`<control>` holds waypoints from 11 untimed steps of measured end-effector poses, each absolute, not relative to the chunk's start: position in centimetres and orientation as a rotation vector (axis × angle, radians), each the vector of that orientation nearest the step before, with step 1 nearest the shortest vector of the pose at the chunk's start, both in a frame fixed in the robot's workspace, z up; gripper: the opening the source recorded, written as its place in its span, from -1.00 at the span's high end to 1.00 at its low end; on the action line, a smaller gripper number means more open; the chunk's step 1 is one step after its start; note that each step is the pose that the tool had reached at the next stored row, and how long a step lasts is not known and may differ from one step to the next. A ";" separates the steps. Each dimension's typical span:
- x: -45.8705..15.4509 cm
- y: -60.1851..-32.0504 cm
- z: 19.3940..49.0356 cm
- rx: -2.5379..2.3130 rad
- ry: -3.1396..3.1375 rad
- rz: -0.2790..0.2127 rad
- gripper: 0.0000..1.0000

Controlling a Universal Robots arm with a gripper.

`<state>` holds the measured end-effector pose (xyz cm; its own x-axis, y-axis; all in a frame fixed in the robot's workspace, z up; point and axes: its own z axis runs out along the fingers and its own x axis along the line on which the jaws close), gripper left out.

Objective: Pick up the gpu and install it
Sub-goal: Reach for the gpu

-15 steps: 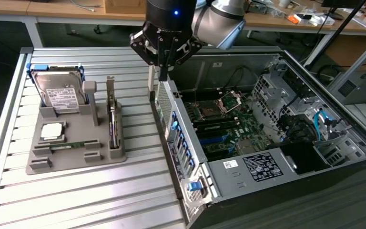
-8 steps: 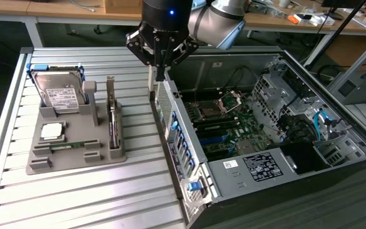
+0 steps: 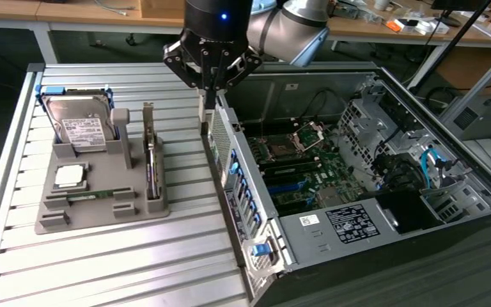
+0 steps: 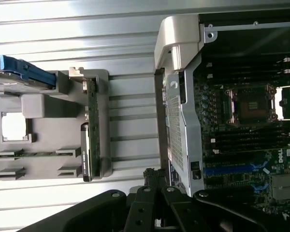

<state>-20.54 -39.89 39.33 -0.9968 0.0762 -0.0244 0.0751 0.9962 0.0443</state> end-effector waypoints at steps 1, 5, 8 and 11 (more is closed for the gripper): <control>-20.6 -39.9 39.3 0.118 3.112 0.068 0.79; -20.9 -39.9 39.3 0.118 3.112 0.068 0.79; -21.1 -39.9 39.3 0.118 3.112 0.068 0.79; -21.3 -39.9 39.3 0.118 3.112 0.068 0.79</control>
<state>-21.31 -39.90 39.33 -0.9968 0.0762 -0.0245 0.0751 0.9962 0.0444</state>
